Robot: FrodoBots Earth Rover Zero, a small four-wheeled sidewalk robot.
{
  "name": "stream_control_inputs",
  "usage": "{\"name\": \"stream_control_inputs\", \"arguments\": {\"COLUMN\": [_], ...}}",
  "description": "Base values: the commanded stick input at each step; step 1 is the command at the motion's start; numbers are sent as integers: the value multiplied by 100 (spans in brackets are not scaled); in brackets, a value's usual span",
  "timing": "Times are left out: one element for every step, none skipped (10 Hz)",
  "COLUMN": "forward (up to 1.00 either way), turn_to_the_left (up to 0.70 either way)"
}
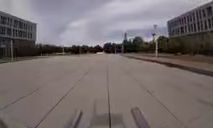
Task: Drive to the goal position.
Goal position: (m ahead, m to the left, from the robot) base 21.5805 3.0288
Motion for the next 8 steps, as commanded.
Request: {"name": "stream_control_inputs", "arguments": {"forward": [100, 100, 100, 100, 100, 100, 100, 100], "turn_to_the_left": [-4, -27, -27, -27, -27, -27, -4, -24]}}
